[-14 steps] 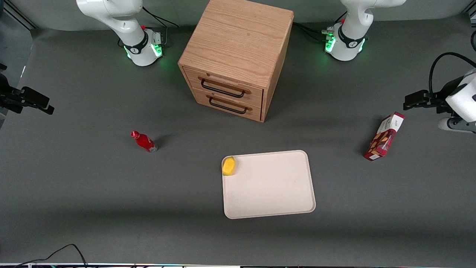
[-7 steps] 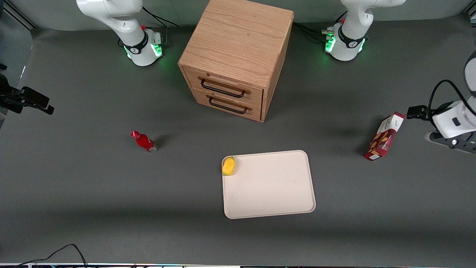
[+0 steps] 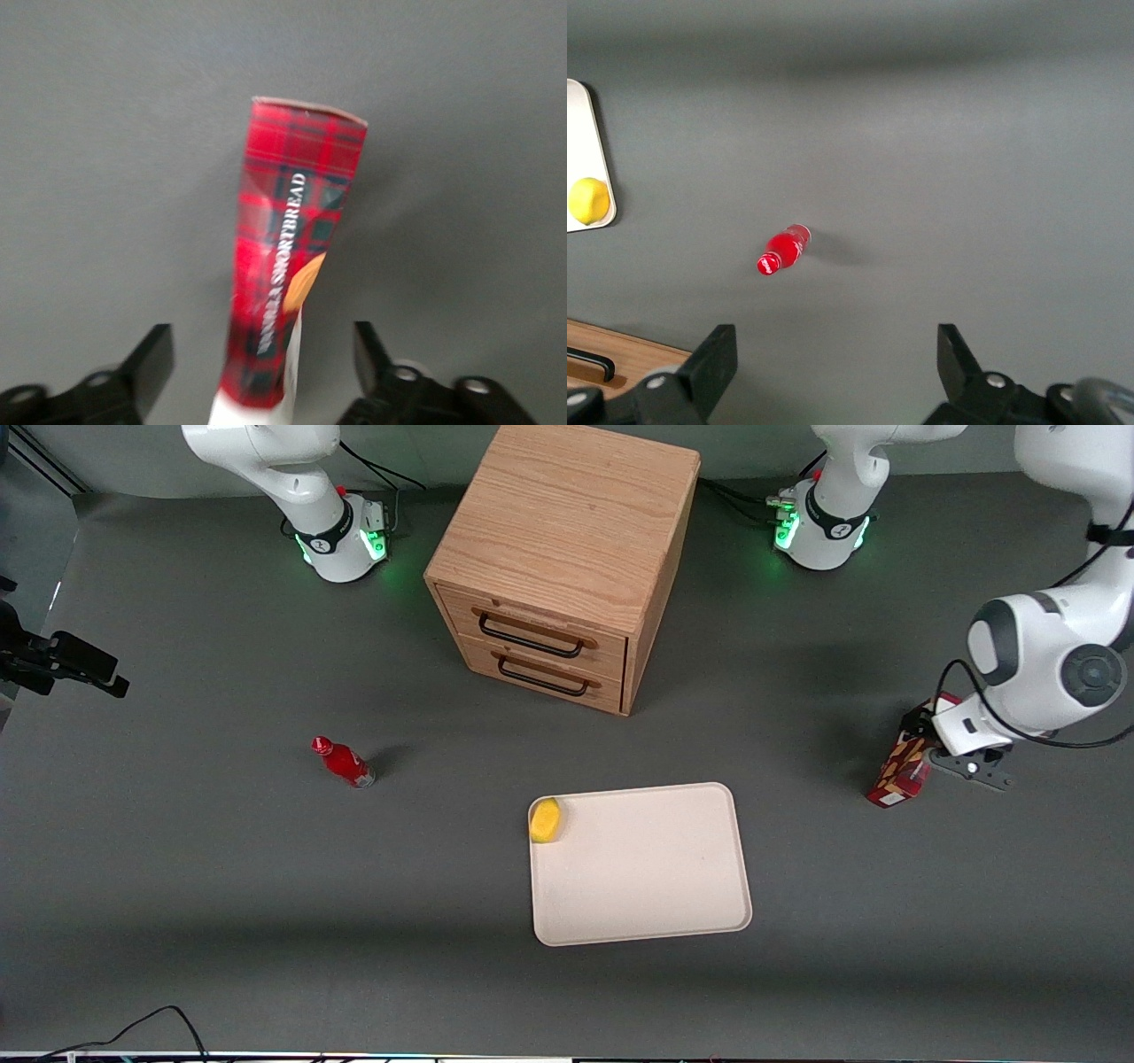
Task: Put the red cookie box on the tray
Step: 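Close the left gripper on the box end and lift it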
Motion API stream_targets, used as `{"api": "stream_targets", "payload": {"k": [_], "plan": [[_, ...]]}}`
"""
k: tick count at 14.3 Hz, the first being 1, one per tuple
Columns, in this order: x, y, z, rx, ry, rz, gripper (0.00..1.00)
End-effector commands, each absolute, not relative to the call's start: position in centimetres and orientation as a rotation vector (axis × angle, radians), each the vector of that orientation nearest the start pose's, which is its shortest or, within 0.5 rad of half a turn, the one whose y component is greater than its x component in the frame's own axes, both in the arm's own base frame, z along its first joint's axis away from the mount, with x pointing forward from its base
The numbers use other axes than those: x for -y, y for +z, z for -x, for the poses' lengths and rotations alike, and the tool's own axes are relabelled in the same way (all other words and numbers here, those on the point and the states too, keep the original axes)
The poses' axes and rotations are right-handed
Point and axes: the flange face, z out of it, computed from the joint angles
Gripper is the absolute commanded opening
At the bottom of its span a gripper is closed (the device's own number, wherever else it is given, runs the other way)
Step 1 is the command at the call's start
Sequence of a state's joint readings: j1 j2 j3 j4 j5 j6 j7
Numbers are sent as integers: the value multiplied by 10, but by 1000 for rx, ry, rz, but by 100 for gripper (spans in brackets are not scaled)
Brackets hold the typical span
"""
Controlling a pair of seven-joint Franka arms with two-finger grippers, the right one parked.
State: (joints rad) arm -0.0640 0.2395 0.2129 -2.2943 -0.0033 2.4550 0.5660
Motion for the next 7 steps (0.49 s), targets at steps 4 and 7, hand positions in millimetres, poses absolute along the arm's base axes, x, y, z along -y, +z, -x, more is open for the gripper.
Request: {"api": "stream_targets", "payload": {"k": [4,7], "plan": [[-75,245,-519,-658,64,3080,0],[-72,301,-531,-623,51,3141,0]]}}
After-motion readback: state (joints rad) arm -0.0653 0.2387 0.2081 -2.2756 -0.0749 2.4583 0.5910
